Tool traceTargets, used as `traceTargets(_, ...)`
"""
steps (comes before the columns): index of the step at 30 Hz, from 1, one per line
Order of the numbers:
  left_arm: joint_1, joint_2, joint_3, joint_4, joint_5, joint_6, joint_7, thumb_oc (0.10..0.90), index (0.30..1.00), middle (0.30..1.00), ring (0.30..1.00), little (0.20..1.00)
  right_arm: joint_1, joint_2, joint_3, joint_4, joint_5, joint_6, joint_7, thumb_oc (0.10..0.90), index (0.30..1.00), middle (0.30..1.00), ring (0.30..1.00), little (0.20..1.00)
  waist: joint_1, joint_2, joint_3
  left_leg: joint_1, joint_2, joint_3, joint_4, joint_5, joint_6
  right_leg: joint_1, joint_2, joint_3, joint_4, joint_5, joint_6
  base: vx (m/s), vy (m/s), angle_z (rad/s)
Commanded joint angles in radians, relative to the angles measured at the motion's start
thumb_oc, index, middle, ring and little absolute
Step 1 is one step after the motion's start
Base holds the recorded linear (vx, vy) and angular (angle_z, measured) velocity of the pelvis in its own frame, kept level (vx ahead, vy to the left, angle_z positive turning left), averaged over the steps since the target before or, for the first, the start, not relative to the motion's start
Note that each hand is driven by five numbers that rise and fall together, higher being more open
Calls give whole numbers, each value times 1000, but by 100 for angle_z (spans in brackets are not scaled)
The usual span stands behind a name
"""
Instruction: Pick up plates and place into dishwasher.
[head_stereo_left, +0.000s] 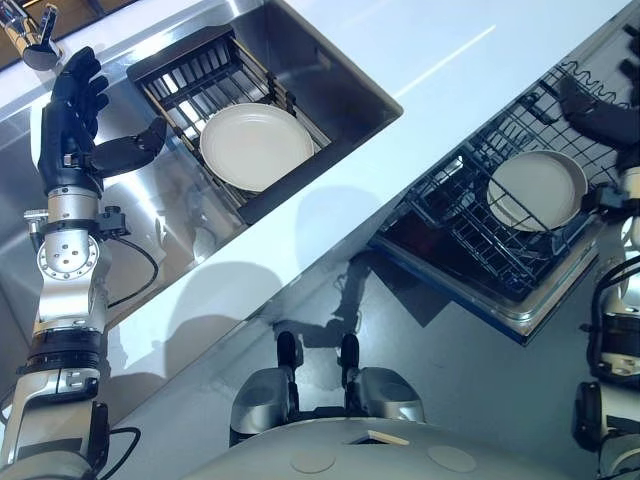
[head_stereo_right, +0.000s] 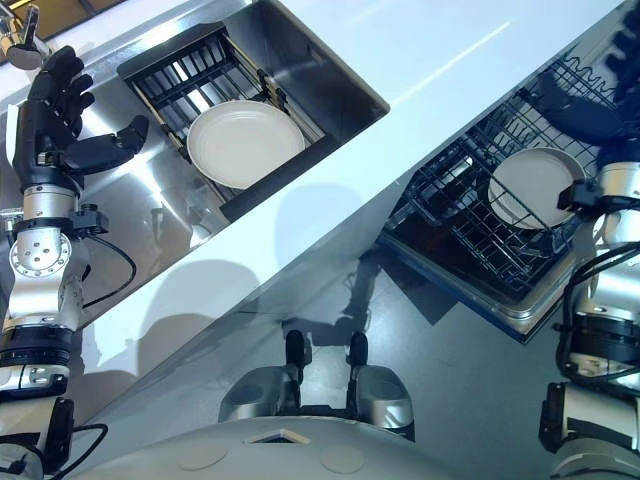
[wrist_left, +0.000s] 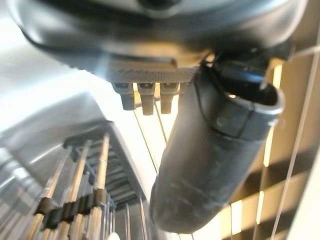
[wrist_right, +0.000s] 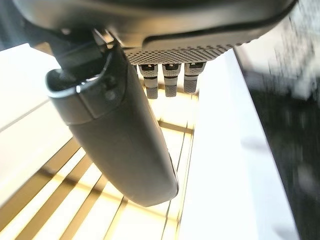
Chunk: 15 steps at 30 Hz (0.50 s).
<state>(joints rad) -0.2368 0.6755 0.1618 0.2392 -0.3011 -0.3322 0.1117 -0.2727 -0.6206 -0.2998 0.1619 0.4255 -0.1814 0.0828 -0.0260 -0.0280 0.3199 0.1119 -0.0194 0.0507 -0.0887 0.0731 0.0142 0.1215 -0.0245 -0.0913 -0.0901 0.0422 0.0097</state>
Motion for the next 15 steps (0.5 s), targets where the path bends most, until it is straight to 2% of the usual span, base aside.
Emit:
traceTargets(1,-72,78,-1,-50,55,-160,76,800,900,900,900,900,25,-43,46,-81,72,-103,129,800,900,900,900,900,-6,44,-268,27,-57,30,13,-145,22,-42,34,-28,99,-133,50,12,55,-2)
traceTargets(3,-89,98,6,-66,72,-153,95,800,900,900,900,900,36,-15,67,-102,78,-87,186,800,900,900,900,900,-10,49,-270,27,-58,31,11,-145,23,-44,33,-25,98,-132,50,11,61,-5)
traceTargets(7,-116,136,16,-103,95,-89,99,800,900,900,900,900,69,32,105,-146,92,-57,254,800,900,900,900,900,-21,63,-268,27,-61,31,8,-145,27,-47,31,-14,97,-131,52,1,63,-5)
traceTargets(9,-126,161,9,-101,110,-53,87,800,900,900,900,900,88,52,119,-166,107,-33,264,800,900,900,900,900,-26,72,-267,28,-62,32,8,-146,30,-49,31,-9,97,-130,54,0,66,-4)
traceTargets(15,-146,205,-27,-41,161,33,61,800,900,900,900,900,130,103,164,-190,128,-33,287,800,900,900,900,900,-46,92,-254,29,-67,39,12,-147,42,-59,31,16,107,-126,59,17,71,-6)
